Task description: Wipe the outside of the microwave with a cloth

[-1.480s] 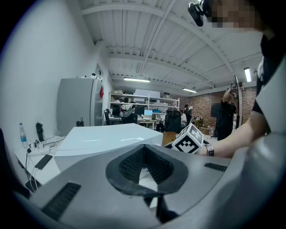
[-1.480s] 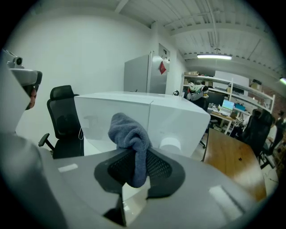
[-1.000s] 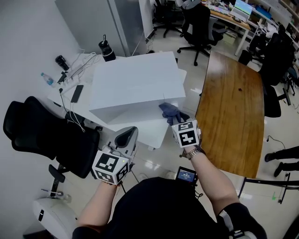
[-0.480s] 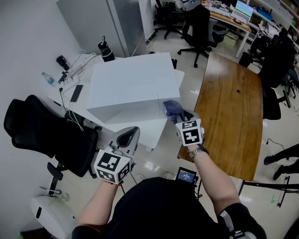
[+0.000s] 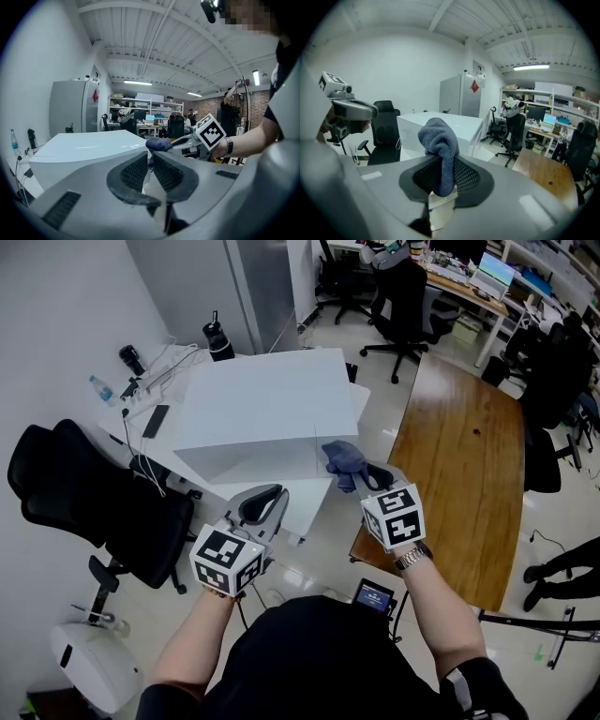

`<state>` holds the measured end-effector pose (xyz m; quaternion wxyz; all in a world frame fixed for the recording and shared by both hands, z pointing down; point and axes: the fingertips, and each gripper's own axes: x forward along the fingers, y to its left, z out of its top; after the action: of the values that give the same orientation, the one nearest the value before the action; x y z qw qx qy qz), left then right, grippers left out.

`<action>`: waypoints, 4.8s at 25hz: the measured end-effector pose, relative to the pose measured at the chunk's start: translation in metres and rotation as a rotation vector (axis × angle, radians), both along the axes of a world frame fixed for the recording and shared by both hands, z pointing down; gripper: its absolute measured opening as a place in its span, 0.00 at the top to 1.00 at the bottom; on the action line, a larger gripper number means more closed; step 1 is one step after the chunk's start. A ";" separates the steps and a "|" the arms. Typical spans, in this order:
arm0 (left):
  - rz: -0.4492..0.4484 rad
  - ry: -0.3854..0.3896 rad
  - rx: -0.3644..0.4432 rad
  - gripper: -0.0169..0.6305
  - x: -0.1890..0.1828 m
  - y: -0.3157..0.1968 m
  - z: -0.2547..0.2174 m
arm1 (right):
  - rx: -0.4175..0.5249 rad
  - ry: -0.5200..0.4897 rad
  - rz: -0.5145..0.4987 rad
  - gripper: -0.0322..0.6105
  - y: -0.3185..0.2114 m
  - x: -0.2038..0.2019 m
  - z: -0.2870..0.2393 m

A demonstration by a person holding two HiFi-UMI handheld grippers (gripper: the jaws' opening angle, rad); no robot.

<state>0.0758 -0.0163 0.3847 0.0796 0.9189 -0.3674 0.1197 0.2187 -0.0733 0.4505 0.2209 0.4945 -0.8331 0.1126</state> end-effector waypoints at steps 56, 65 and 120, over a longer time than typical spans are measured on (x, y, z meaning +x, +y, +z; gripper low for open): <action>-0.427 -0.073 0.033 0.89 -0.269 -0.046 0.054 | 0.263 -0.161 -0.521 0.95 -0.026 -0.258 -0.116; -0.439 -0.066 -0.036 0.89 -0.321 -0.108 0.098 | 0.266 -0.153 -0.387 0.95 -0.103 -0.292 -0.116; -0.073 -0.109 -0.182 0.89 -0.307 -0.356 0.180 | 0.191 -0.067 -0.025 0.95 -0.246 -0.284 -0.084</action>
<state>-0.2309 -0.3718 0.5647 0.1471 0.8859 -0.3921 0.1993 -0.0657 -0.3190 0.3663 0.1464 0.4988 -0.8530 0.0465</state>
